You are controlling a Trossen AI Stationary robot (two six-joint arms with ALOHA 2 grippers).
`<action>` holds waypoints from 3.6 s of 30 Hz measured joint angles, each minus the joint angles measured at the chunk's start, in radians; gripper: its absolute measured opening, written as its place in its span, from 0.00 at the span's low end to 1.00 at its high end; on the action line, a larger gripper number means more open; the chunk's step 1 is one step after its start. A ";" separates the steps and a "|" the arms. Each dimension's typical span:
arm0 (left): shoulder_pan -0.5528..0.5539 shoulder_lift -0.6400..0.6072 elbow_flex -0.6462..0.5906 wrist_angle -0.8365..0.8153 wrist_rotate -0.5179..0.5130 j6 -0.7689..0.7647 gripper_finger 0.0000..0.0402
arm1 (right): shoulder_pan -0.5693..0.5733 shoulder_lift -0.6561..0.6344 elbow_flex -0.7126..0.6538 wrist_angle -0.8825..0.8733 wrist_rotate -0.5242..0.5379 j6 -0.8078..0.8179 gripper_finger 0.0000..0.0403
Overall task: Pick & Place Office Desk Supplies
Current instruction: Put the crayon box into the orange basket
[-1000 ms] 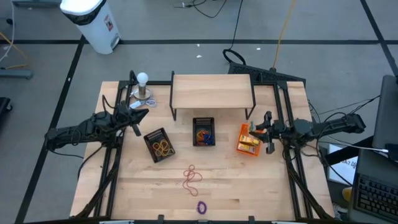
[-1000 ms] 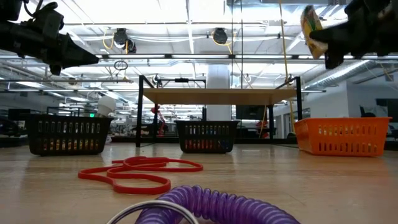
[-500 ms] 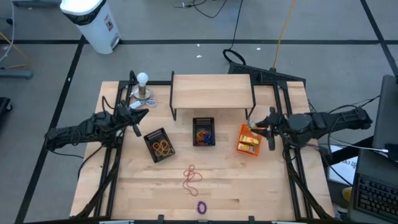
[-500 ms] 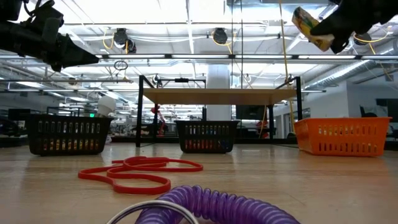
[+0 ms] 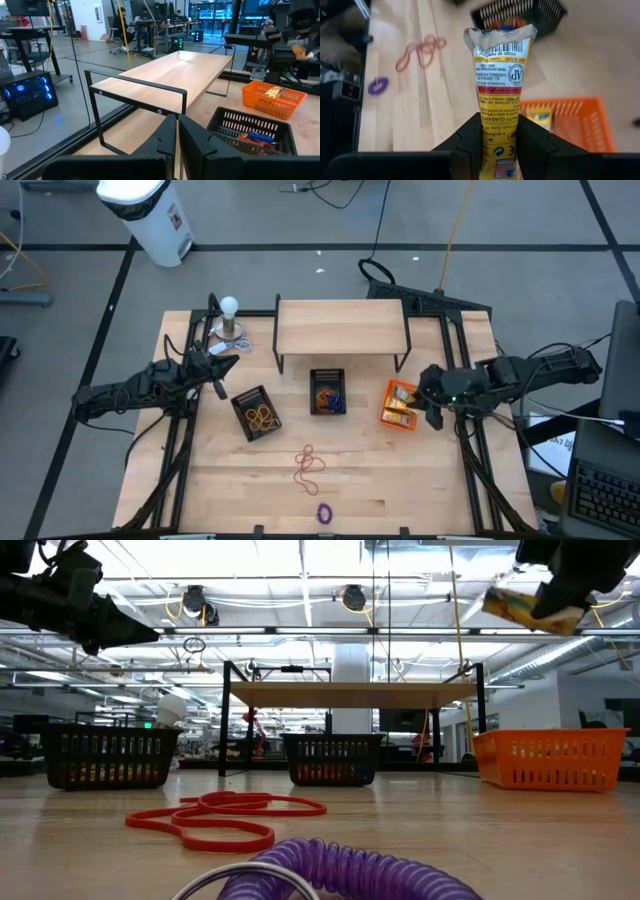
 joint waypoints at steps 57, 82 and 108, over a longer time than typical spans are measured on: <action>0.000 0.000 0.000 -0.004 0.012 -0.034 0.05 | 0.002 0.361 -0.130 0.108 -0.083 0.125 0.21; 0.000 0.000 0.000 -0.004 -0.014 -0.034 0.05 | -0.109 0.360 0.121 -0.187 0.051 -0.212 0.21; 0.000 0.000 0.000 -0.005 -0.014 -0.033 0.05 | -0.204 0.425 -0.053 -0.061 0.021 -0.300 0.35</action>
